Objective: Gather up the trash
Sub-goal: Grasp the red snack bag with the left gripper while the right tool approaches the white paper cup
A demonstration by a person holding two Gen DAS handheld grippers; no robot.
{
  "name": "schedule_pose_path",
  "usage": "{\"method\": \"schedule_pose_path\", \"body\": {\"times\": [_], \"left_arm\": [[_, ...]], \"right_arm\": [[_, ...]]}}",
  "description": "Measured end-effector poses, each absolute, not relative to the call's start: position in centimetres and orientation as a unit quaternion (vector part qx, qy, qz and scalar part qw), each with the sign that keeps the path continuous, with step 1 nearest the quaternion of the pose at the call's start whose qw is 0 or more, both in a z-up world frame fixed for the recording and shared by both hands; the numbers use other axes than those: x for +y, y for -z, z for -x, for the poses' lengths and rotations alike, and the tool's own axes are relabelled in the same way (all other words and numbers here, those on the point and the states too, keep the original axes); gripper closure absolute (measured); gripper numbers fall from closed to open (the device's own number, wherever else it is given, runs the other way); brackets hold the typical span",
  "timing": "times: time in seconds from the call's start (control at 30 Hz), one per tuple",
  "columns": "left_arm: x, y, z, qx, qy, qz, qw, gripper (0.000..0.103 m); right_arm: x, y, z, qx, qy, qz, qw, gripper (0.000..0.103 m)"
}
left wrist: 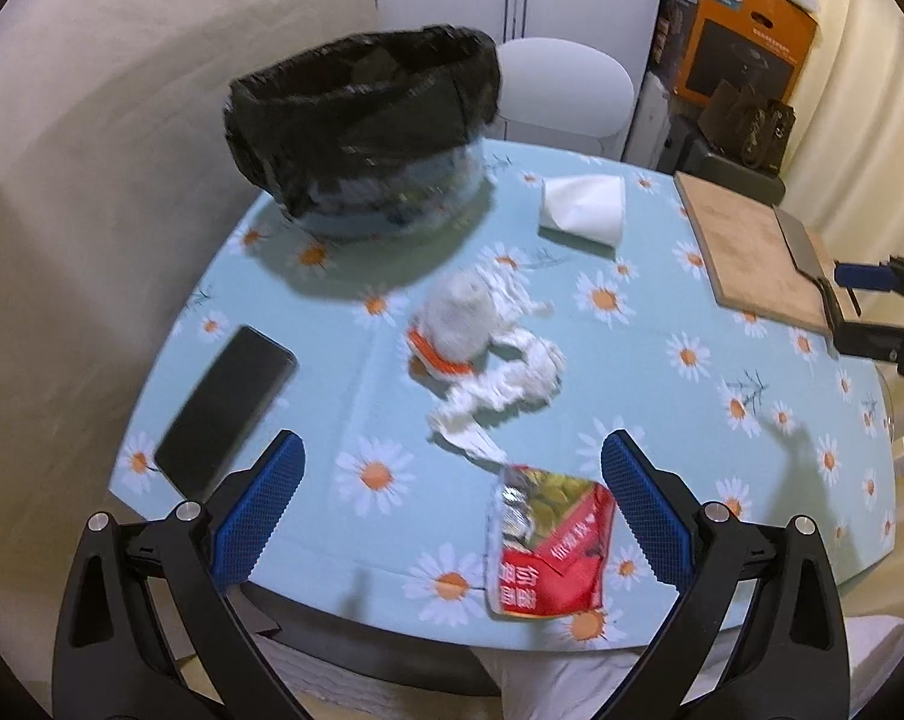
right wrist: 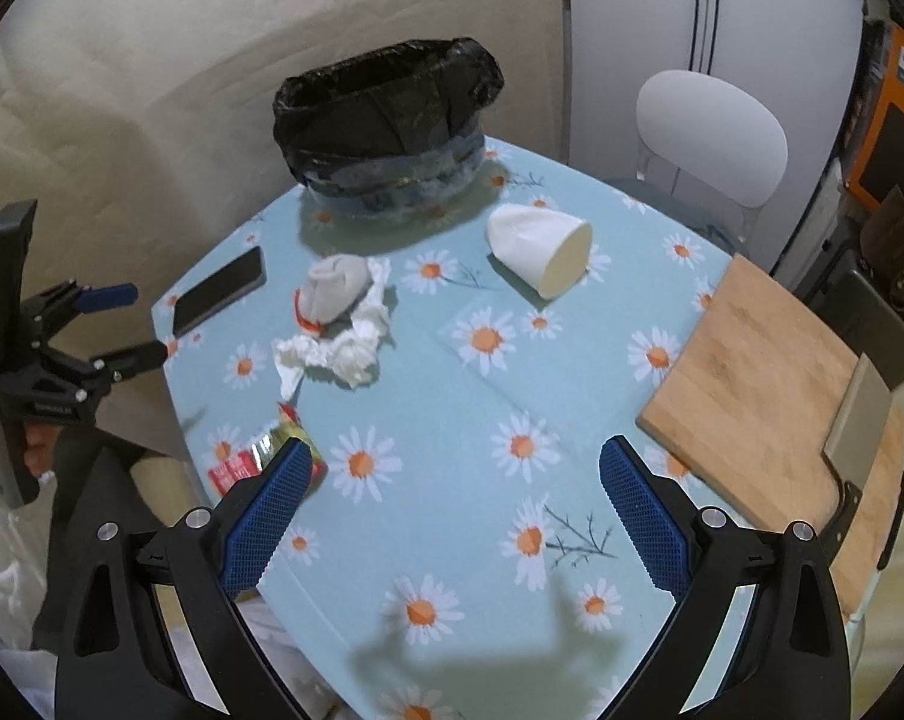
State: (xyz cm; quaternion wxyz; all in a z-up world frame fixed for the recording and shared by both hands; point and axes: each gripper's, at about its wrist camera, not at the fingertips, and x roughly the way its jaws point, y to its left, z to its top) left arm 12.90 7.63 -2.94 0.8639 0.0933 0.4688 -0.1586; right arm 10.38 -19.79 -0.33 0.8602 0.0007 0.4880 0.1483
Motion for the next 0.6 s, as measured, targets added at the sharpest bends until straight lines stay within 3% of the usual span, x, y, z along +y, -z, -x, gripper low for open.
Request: {"method": "schedule_pose_path", "body": {"times": [0.6], "left_arm": [[3.8, 8.9, -9.9, 0.494, 0.219, -0.119, 0.833, 0.006]], "right_arm": [[-22.3, 2.9, -11.6, 0.507, -0.127, 0.009, 0.852, 0.011]]}}
